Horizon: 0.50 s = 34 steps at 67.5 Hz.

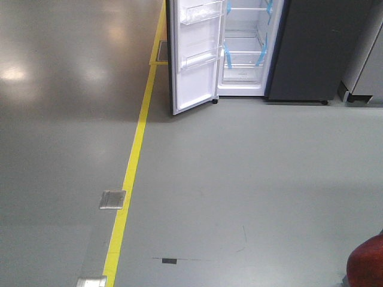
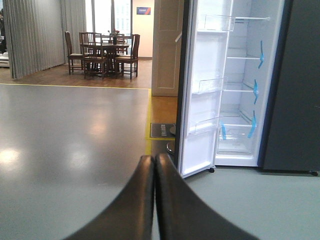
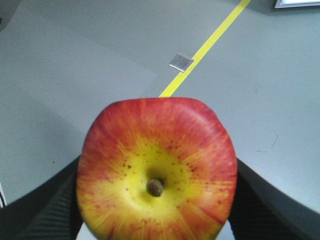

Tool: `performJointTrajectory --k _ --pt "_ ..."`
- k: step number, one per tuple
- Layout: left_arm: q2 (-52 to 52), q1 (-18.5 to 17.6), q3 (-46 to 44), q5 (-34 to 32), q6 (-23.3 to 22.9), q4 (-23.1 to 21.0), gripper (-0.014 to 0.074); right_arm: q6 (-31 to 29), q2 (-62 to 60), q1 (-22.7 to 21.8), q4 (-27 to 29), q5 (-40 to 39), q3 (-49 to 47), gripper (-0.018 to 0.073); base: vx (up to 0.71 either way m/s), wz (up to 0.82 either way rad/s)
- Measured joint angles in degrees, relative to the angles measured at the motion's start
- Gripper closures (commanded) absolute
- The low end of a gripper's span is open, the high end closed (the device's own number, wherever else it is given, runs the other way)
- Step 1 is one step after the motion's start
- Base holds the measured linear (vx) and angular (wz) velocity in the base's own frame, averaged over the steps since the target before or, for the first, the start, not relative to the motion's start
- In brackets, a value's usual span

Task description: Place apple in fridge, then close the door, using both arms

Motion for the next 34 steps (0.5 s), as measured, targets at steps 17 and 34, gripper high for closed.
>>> performJointTrajectory --k 17,34 --pt "0.00 0.00 0.00 0.00 0.00 0.00 0.0602 0.00 0.00 0.00 0.00 0.00 0.00 0.0363 0.19 -0.06" --pt "0.00 0.00 0.00 0.00 0.00 0.00 0.0602 0.00 0.00 0.00 0.00 0.00 0.00 0.0363 0.19 -0.04"
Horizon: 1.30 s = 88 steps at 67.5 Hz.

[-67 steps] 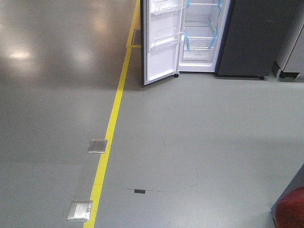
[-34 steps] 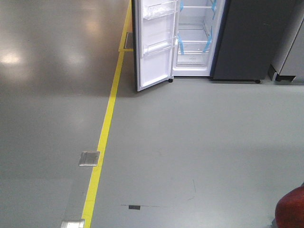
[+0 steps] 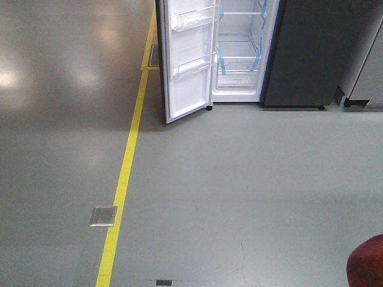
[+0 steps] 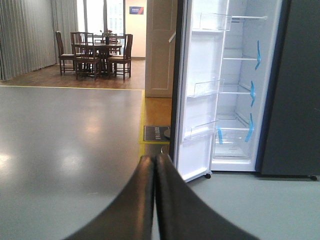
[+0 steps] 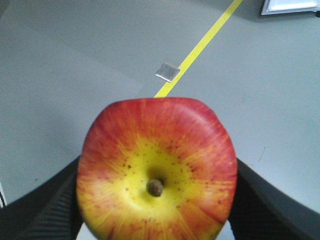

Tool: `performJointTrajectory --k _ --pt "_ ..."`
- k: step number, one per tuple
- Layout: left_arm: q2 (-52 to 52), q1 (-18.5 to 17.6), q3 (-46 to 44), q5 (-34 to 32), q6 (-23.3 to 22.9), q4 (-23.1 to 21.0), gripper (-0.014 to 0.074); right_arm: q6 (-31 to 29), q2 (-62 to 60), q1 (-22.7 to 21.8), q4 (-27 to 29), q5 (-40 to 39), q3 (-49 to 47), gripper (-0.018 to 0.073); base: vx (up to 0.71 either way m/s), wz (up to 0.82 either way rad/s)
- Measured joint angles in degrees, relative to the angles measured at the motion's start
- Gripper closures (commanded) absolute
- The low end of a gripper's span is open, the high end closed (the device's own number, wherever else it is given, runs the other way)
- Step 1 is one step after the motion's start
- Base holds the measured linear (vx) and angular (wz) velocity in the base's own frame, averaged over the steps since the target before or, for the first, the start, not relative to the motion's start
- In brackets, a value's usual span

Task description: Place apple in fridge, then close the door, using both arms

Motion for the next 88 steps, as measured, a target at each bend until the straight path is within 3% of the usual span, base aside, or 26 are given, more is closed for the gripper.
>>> performJointTrajectory --k 88 --pt "0.00 0.00 0.00 0.00 0.00 0.00 0.0602 0.00 0.00 0.00 0.00 0.00 0.00 0.0363 0.17 0.01"
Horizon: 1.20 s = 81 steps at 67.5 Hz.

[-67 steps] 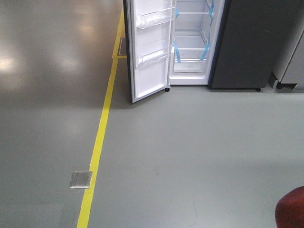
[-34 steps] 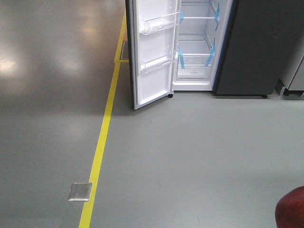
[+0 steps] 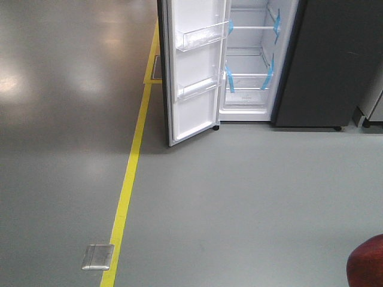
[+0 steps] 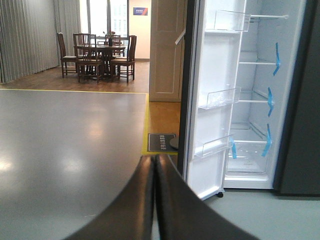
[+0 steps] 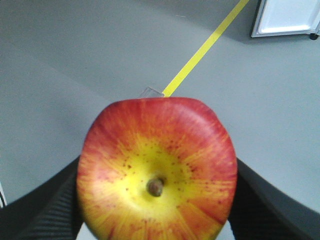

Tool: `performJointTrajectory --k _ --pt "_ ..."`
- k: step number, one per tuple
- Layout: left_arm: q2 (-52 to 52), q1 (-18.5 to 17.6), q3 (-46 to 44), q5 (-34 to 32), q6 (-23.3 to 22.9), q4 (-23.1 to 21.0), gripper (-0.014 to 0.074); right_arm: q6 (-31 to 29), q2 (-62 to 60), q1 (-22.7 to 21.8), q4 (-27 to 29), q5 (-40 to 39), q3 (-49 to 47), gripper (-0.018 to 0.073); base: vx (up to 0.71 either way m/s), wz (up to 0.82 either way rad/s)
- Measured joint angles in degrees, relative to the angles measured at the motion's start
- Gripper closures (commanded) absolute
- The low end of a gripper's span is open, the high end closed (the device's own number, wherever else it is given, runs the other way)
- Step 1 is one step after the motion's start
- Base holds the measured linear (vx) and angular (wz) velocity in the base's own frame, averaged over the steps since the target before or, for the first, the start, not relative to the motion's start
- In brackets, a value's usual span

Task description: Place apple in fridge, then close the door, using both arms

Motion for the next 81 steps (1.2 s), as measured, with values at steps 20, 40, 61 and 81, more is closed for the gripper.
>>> performJointTrajectory --k 20,40,61,81 --pt "0.00 0.00 0.00 0.00 0.00 0.00 0.0602 0.00 0.00 0.00 0.00 0.00 0.00 0.0363 0.12 0.00" --pt "0.00 0.00 0.00 0.00 0.00 0.00 0.0602 0.00 0.00 0.00 0.00 0.00 0.00 0.0363 0.12 0.00" --pt "0.00 0.00 0.00 0.00 0.00 0.00 0.0602 0.00 0.00 0.00 0.00 0.00 0.00 0.0363 0.12 -0.01" --pt "0.00 0.00 0.00 0.00 0.00 0.00 0.0602 0.00 0.00 0.00 0.00 0.00 0.00 0.0363 0.12 -0.02"
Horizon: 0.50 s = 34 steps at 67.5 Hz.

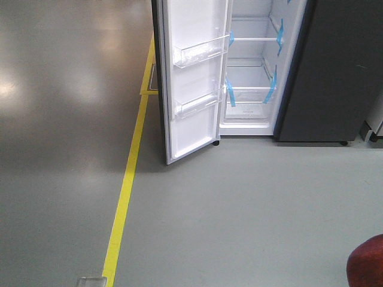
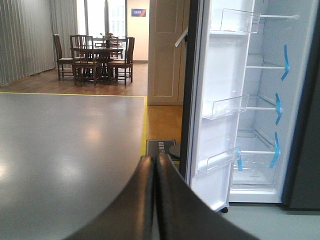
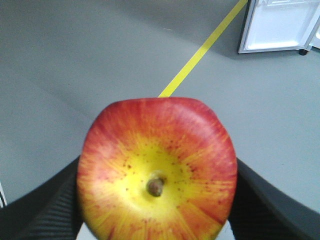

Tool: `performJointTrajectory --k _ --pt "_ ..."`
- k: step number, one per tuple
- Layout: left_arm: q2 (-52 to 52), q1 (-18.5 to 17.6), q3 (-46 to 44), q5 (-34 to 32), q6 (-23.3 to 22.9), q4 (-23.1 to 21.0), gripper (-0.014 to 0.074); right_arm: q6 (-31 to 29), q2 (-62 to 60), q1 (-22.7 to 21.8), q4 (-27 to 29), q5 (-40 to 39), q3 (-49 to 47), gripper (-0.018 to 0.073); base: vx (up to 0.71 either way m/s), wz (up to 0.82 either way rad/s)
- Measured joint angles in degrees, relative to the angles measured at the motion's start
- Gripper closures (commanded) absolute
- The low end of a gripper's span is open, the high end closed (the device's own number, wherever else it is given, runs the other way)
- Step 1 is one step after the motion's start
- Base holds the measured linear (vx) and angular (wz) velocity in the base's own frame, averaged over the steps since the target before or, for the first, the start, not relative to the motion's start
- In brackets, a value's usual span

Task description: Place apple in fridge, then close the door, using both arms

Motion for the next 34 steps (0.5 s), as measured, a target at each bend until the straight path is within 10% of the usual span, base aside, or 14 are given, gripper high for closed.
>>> performJointTrajectory --k 34 --pt "0.00 0.00 0.00 0.00 0.00 0.00 0.0602 0.00 0.00 0.00 0.00 0.00 0.00 0.0363 0.11 -0.02"
